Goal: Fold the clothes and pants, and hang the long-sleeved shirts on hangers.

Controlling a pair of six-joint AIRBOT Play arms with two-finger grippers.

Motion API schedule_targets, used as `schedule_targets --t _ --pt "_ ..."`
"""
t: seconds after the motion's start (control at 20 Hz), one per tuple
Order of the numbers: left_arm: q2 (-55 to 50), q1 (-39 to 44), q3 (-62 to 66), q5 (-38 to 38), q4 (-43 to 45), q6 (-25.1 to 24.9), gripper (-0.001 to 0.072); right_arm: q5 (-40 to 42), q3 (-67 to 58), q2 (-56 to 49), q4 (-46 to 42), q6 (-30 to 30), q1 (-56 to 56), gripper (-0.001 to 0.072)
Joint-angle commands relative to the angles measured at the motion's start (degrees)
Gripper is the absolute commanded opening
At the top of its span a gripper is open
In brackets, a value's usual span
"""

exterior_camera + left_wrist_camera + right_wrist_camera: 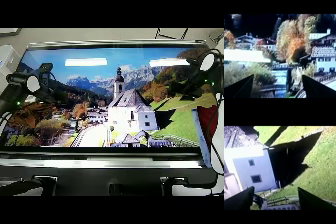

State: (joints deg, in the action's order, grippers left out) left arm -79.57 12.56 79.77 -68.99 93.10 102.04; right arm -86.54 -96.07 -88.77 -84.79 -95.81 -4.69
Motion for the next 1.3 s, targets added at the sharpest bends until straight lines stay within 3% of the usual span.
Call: schedule_targets --t 0.0,0.1,0.2,0.3,0.35,0.45,0.55,0.65,0.8,0.95,1.1,1.25 --pt "-0.2 0.0 0.0 9.2 -0.1 0.0 0.0718 5.8 0.0 0.0 0.1 0.1 0.1 0.0611" --pt "-0.2 0.0 0.0 11.6 -0.1 0.0 0.0718 10.7 0.0 0.0 0.1 0.1 0.1 0.0607" --pt "-0.2 -1.7 1.9 10.8 8.8 0.0 0.0719 14.1 0.0 -0.1 0.1 0.1 0.1 0.0608" --pt "-0.3 -10.5 6.6 5.3 14.2 4.5 0.0719 15.0 0.0 -0.2 0.1 2.7 0.1 0.0610" --pt "-0.3 -17.3 8.2 1.1 12.0 9.1 0.0719 14.5 0.0 -0.3 0.1 3.6 0.1 0.0612" --pt "-0.7 -31.7 7.4 -7.9 1.9 9.9 0.0719 12.5 0.0 -1.2 1.1 3.8 0.1 0.0616" --pt "-1.1 -43.6 2.5 -11.6 -9.9 3.7 0.0719 9.8 0.1 -2.5 2.7 5.6 0.1 0.0670" --pt "-1.1 -51.1 -3.6 -8.8 -19.0 -1.2 0.0720 7.8 0.4 -3.6 5.0 7.2 0.1 0.0692" --pt "-1.1 -53.4 -10.6 2.9 -24.0 -6.4 0.0720 6.6 0.6 -4.5 6.8 8.2 0.1 0.0694" --pt "-3.4 -51.7 -13.7 12.2 -24.6 -8.3 0.0720 6.9 0.6 -4.5 8.1 8.2 0.1 0.0702" --pt "-8.2 -50.1 -13.6 13.1 -24.6 -12.1 0.0720 4.5 0.6 -4.5 11.1 8.2 0.1 0.0702" --pt "-11.6 -49.1 -13.6 13.2 -24.8 -12.1 0.0715 0.9 0.6 -4.4 12.2 8.1 0.1 0.0702"
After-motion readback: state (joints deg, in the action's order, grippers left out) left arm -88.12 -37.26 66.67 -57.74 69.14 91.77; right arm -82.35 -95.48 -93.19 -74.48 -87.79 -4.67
